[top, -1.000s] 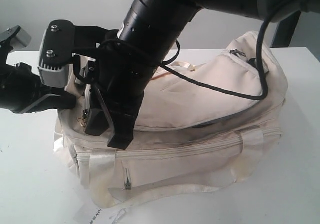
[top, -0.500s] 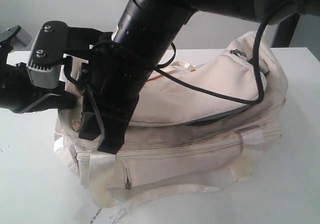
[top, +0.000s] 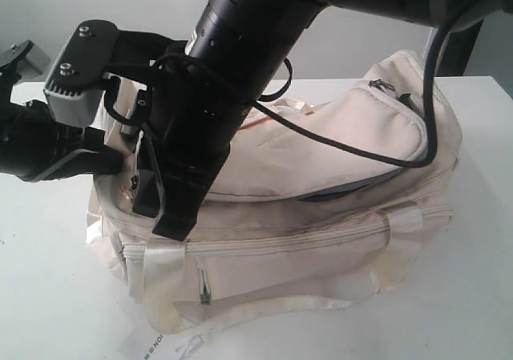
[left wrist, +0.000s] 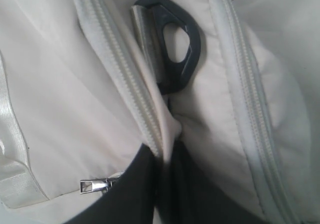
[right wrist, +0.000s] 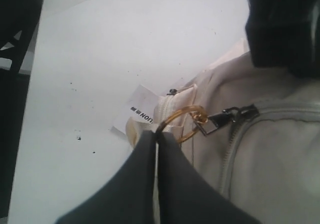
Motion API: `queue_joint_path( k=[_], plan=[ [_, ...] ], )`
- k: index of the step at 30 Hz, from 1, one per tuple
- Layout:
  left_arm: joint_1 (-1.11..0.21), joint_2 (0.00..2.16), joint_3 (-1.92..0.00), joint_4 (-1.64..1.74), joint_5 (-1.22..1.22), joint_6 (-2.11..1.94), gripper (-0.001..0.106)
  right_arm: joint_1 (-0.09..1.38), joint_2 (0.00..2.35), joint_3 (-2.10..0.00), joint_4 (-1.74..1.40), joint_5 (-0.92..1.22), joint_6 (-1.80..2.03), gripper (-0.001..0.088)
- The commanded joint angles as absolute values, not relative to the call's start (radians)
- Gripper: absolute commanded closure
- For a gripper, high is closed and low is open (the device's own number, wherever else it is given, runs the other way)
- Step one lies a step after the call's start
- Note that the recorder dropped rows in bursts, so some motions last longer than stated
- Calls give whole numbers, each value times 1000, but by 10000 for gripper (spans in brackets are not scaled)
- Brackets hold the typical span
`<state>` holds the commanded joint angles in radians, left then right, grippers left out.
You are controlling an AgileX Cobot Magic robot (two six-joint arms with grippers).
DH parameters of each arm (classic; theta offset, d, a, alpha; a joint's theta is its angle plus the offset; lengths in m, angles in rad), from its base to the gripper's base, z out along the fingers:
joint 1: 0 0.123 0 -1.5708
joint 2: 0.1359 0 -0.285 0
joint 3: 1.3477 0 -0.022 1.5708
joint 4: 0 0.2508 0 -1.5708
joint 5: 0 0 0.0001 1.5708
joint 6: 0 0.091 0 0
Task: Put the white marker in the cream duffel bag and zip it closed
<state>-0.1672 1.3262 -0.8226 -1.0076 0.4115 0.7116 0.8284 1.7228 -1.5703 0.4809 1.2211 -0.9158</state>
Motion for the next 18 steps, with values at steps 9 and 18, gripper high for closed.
queue_joint_path(
  k=[9, 18],
  plan=[
    [-167, 1326, -823, -1010, 408, 712, 1053, 828, 1700, -1542, 475, 1221, -928, 868],
    [-167, 1326, -823, -1010, 408, 712, 1053, 828, 1679, -1490, 409, 1221, -919, 868]
  ],
)
